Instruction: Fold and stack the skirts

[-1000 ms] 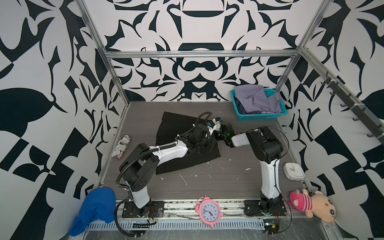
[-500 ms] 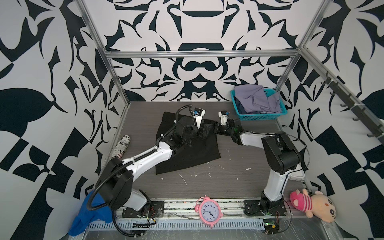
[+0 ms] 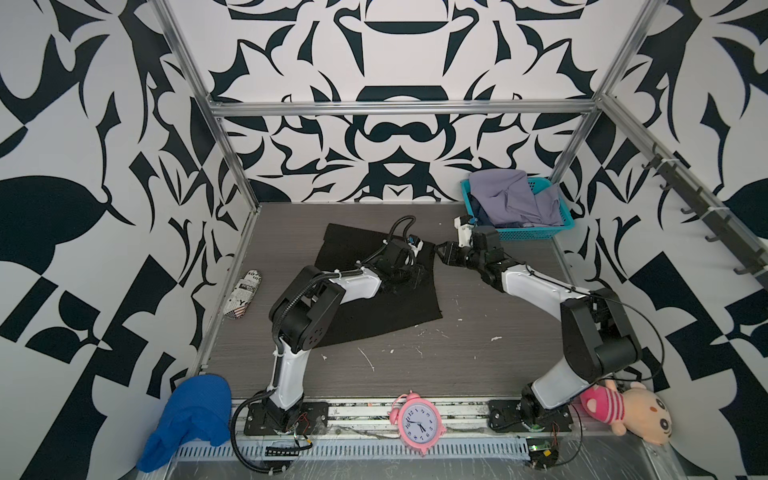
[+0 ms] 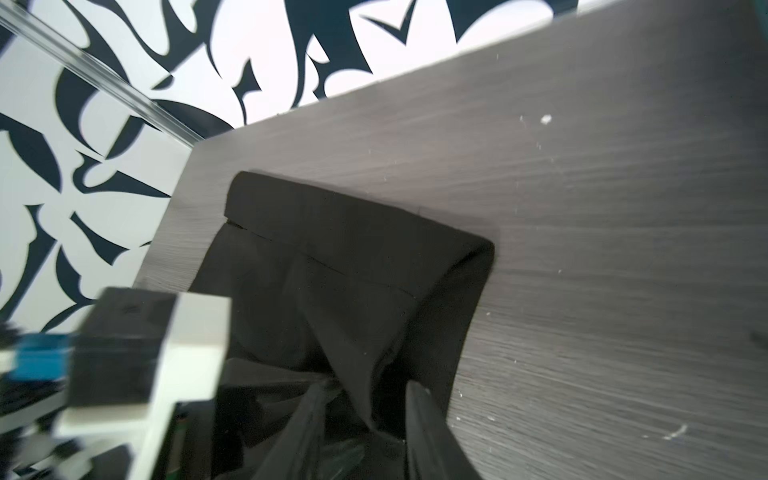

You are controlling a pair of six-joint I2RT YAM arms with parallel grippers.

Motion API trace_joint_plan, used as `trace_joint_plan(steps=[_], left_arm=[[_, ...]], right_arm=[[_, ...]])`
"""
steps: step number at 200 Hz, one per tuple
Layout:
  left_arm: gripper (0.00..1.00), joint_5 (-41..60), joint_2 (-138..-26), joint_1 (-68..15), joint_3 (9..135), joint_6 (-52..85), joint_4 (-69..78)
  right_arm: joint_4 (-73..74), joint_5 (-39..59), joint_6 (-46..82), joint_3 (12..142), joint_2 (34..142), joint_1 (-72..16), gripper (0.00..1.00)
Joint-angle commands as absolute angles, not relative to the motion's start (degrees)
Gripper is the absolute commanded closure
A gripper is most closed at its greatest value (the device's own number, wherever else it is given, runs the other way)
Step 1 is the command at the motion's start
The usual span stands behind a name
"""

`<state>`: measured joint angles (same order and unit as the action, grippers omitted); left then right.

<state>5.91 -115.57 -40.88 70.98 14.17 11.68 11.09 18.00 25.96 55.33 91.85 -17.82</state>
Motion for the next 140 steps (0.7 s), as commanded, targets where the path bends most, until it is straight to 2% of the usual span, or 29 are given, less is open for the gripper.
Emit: trace_joint_plan(steps=[1,21,77,140], left_arm=[[0.54,8.58,-117.96,-40.96,71.65,15.18,11.83],[0.54,9.53,-117.13,-40.96,68.75,15.95,13.95],[0.52,11.69,-110.49,-42.36,60.46,16.29,17.21],[0.52,11.28,-103.91,-43.39,49.09,20.5,18.42]], right_arm=[[12.91,22.92,25.44,56.55,92.89,-18.0,0.6],[15.04,27.27,27.8,59.73,97.77,-18.52,0.6],[14.75,29.35,29.88,72.14,113.79,-20.56,0.62],[1.57,14.89,25.67,84.08,127.38,-20.48,0.68]])
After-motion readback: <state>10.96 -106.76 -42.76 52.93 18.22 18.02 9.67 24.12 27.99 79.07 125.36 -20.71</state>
